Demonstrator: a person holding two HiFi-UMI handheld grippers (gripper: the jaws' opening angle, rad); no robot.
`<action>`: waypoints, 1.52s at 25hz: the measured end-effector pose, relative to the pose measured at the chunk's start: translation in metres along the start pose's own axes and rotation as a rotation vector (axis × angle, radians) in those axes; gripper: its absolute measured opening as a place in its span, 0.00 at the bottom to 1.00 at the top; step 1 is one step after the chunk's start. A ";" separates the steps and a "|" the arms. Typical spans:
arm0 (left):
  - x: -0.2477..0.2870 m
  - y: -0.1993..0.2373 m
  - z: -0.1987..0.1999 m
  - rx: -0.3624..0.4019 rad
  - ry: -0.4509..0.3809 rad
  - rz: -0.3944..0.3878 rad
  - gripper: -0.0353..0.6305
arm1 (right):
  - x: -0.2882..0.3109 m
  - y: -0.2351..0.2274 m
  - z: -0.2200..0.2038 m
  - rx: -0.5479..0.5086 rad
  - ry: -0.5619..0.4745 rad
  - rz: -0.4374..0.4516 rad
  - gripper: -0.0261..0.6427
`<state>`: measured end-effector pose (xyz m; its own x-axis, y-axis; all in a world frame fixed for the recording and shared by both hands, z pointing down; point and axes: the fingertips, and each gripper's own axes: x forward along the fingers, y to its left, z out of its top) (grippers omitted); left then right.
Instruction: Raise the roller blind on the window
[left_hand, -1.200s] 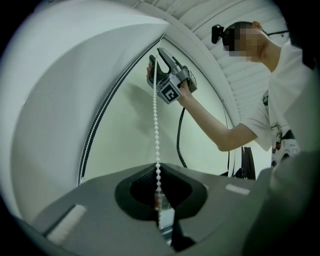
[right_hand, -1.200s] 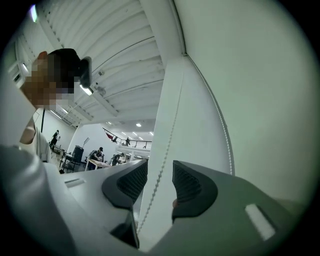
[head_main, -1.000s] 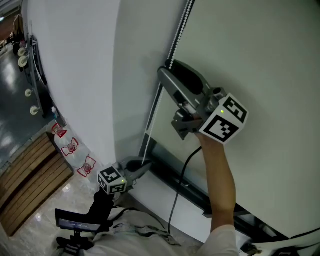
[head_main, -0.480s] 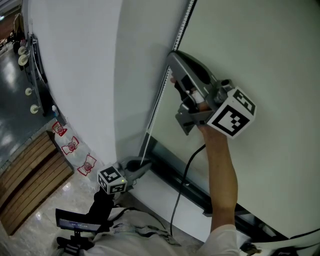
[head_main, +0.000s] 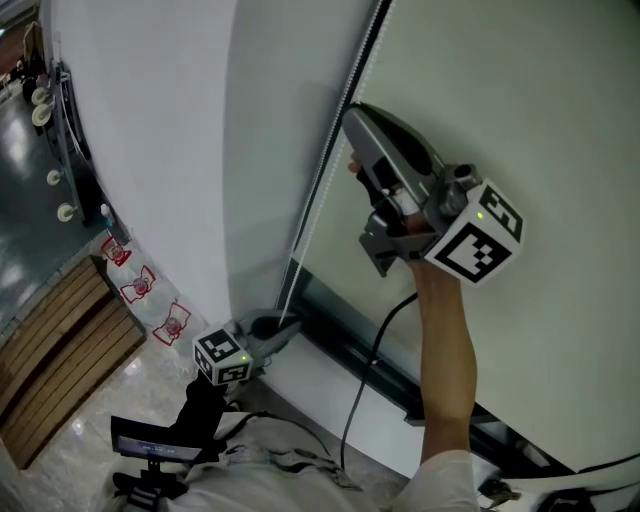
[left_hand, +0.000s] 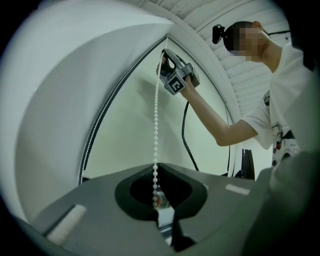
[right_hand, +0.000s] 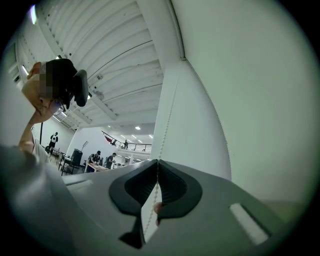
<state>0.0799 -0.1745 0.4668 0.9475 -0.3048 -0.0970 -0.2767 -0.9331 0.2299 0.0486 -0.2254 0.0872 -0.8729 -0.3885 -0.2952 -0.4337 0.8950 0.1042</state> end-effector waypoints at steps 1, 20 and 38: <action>0.000 0.000 0.000 -0.002 -0.001 -0.001 0.05 | -0.001 0.001 0.000 -0.003 0.001 0.001 0.05; -0.001 0.002 0.004 -0.006 -0.003 0.007 0.05 | -0.027 0.007 -0.120 0.103 0.219 -0.021 0.05; -0.001 0.004 0.007 0.011 0.011 0.004 0.05 | -0.054 0.030 -0.195 0.111 0.365 -0.046 0.04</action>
<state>0.0769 -0.1792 0.4615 0.9480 -0.3066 -0.0854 -0.2822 -0.9339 0.2197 0.0392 -0.2202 0.2918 -0.8838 -0.4637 0.0622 -0.4652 0.8852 -0.0102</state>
